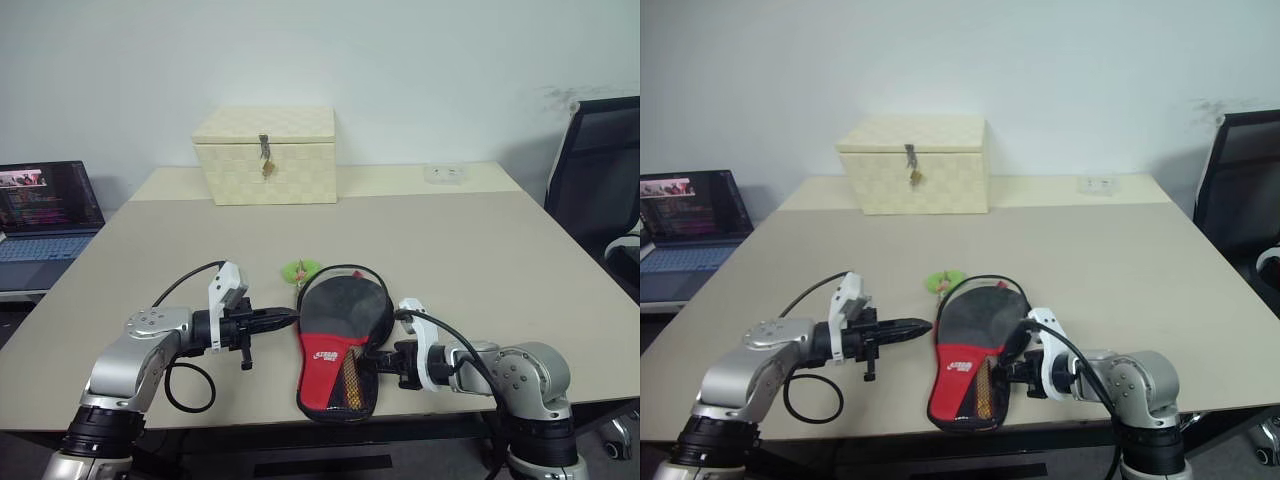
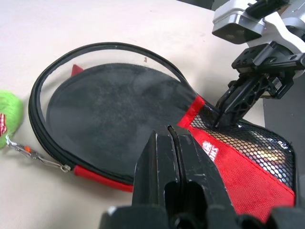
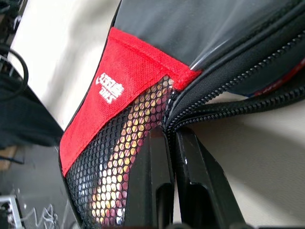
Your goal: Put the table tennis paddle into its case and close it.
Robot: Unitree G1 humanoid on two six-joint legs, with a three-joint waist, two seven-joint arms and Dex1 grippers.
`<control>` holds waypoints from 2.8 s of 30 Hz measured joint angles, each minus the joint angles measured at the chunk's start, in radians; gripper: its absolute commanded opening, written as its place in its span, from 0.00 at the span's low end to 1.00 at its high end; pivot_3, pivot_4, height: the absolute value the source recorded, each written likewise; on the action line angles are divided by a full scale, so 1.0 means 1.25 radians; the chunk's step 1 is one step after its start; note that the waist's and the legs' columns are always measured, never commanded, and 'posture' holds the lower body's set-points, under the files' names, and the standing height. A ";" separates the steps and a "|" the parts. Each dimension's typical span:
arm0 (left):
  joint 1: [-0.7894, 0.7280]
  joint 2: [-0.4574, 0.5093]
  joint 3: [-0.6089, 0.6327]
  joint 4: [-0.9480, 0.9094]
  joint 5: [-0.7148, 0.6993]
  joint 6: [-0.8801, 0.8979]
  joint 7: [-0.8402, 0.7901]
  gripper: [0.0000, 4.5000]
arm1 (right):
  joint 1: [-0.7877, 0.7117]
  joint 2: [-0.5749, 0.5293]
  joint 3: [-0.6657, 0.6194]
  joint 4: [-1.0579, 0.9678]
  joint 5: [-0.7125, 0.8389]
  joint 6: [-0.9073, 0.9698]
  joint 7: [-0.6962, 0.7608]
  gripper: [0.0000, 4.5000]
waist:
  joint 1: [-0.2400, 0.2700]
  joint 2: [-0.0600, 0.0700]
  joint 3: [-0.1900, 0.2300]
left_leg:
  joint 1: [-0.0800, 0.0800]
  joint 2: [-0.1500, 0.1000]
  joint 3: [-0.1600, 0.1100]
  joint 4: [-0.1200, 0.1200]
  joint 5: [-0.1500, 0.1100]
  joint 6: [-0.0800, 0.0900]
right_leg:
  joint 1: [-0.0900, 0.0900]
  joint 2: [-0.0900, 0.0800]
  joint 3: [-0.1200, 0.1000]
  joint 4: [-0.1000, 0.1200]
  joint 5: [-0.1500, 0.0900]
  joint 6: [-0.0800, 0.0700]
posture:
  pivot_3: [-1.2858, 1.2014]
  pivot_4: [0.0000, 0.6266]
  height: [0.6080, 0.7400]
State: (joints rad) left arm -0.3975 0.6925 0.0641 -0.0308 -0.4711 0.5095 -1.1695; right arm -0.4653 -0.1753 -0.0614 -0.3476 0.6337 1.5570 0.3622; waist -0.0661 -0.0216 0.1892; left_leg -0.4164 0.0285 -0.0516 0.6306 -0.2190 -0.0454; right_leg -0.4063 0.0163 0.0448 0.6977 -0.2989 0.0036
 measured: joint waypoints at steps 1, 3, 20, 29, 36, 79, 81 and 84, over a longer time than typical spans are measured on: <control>0.001 0.002 0.000 0.000 0.000 0.003 0.000 0.00 | -0.002 -0.007 0.006 0.006 0.000 -0.009 0.006 0.00 | 0.000 0.000 0.000 | 0.000 0.000 0.000 0.000 0.000 0.000 | 0.000 0.000 0.000 0.000 0.000 0.000 | 0.52 0.24 1.00; 0.003 0.003 0.000 -0.001 0.000 0.005 0.000 0.00 | -0.013 -0.019 0.018 0.026 -0.001 -0.023 0.013 0.00 | 0.000 0.000 0.000 | 0.000 0.000 0.000 0.000 0.000 0.000 | 0.000 0.000 0.000 0.000 0.000 0.000 | 0.52 0.24 1.00; 0.004 0.003 -0.002 -0.005 0.000 0.005 0.002 0.00 | -0.052 -0.077 0.017 0.091 -0.003 -0.066 0.039 0.06 | 0.005 0.000 0.000 | 0.000 0.000 0.000 0.000 0.000 0.000 | 0.000 0.000 0.000 0.000 0.000 0.000 | 0.52 0.24 1.00; 0.002 -0.001 -0.013 -0.004 0.001 0.001 0.013 0.00 | -0.010 -0.178 0.079 -0.064 -0.021 -0.086 0.022 0.71 | 0.008 0.000 0.000 | 0.000 -0.001 0.000 0.001 0.000 0.000 | 0.000 0.000 0.000 0.000 -0.001 0.002 | 0.52 0.24 1.00; 0.000 -0.010 -0.013 0.008 0.001 0.001 0.047 0.00 | -0.040 -0.341 0.118 -0.165 0.008 -0.210 0.161 0.99 | 0.007 0.000 0.000 | 0.001 -0.001 0.000 0.001 0.000 0.000 | 0.001 0.000 -0.001 0.000 -0.001 0.002 | 0.52 0.24 1.00; -0.596 -0.274 -0.042 1.058 0.348 -0.287 0.351 0.87 | -0.075 -0.138 0.239 -0.001 -0.148 -0.401 0.062 1.00 | 0.026 -0.001 -0.001 | -0.001 -0.005 -0.001 0.006 0.000 0.000 | 0.001 0.001 -0.004 0.003 0.001 -0.001 | 0.52 0.24 1.00; -0.596 -0.281 -0.037 1.060 0.350 -0.287 0.352 0.72 | -0.075 -0.138 0.239 -0.001 -0.152 -0.403 0.061 1.00 | 0.027 -0.001 -0.001 | -0.001 -0.005 -0.001 0.007 0.000 0.000 | 0.002 0.001 -0.004 0.003 0.001 -0.001 | 0.52 0.24 1.00; -0.595 -0.290 -0.027 1.061 0.350 -0.285 0.352 0.48 | -0.081 -0.138 0.239 -0.001 -0.156 -0.417 0.061 1.00 | 0.026 -0.001 -0.001 | -0.001 -0.005 -0.001 0.009 0.000 0.000 | 0.002 0.001 -0.004 0.006 0.001 0.000 | 0.52 0.24 1.00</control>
State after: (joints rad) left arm -1.1411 0.3306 0.0306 1.2961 -0.0335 0.1531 -0.7300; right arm -0.5665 -0.3477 0.2369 -0.3487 0.4390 1.0357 0.4389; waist -0.0338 -0.0232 0.1884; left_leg -0.4172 0.0219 -0.0528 0.6420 -0.2189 -0.0454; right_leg -0.4044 0.0172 0.0398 0.7050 -0.2978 0.0031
